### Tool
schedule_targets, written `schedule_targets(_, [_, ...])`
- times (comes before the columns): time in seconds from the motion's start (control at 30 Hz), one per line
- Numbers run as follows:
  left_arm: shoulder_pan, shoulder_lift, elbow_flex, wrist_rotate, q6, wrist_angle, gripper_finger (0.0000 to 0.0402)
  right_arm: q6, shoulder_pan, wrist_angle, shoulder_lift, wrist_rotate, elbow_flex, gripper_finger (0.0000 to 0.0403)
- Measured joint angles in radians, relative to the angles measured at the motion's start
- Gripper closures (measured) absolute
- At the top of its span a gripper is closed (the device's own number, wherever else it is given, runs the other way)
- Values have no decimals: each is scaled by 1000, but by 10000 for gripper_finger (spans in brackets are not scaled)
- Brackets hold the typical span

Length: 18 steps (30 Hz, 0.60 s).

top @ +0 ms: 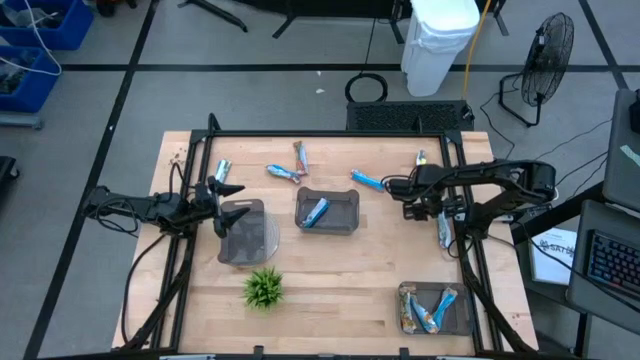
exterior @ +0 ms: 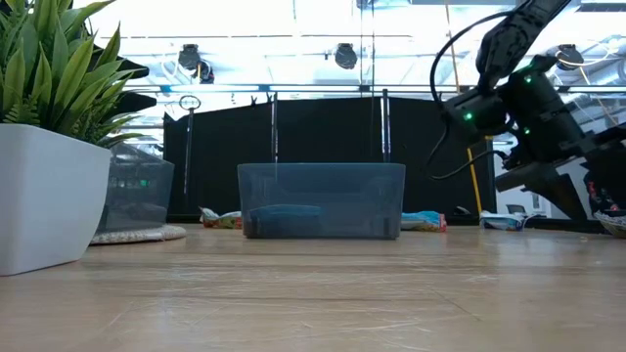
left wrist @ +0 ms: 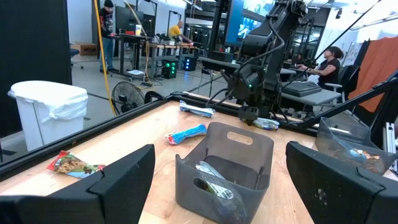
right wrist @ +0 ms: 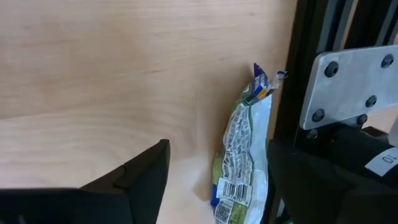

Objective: Pick and place Granola Bars by type
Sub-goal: Put the blue granola bar into the top black bin

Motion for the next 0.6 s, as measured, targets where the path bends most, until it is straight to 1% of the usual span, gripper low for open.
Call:
schedule_targets(0.2, [0, 0, 0, 0, 0, 0, 41, 27, -24, 0, 25, 0, 0, 187])
schedule_targets(0.4, [0, 0, 0, 0, 0, 0, 41, 28, -32, -1, 67, -10, 0, 240])
schedule_targets(0.6, [0, 0, 0, 0, 0, 0, 41, 51, -31, -1, 73, -15, -1, 295])
